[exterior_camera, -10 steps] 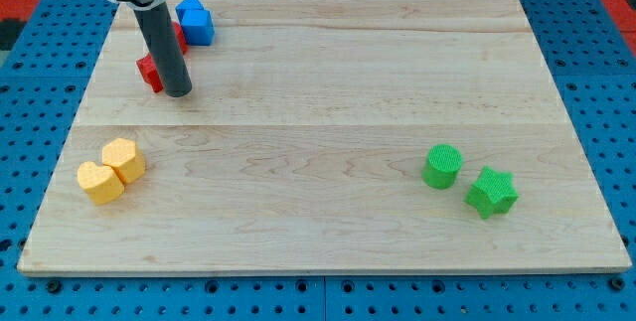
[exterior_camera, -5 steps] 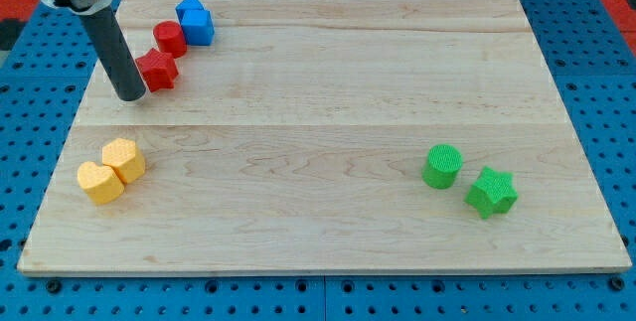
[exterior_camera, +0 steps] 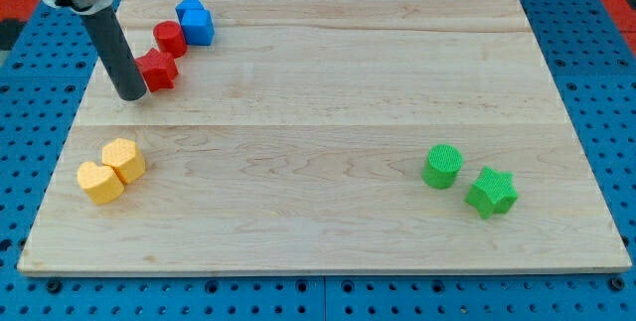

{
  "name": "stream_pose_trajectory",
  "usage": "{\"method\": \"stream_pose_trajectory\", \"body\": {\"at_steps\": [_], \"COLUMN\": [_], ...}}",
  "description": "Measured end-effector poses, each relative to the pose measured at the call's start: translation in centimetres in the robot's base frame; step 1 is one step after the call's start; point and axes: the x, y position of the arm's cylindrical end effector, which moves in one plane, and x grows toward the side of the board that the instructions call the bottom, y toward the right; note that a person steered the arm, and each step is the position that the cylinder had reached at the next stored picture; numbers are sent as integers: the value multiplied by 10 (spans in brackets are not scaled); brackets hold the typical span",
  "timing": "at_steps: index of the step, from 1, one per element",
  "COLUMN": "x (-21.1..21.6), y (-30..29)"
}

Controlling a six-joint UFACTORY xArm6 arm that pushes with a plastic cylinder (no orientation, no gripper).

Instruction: Move red star below blue cube

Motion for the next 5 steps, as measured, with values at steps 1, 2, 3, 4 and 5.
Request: {"method": "stream_pose_trajectory", "body": {"at_steps": [1, 2, 3, 4, 5], "x": [-11, -40, -47, -30, -26], "y": [20, 39, 45, 45, 20]}}
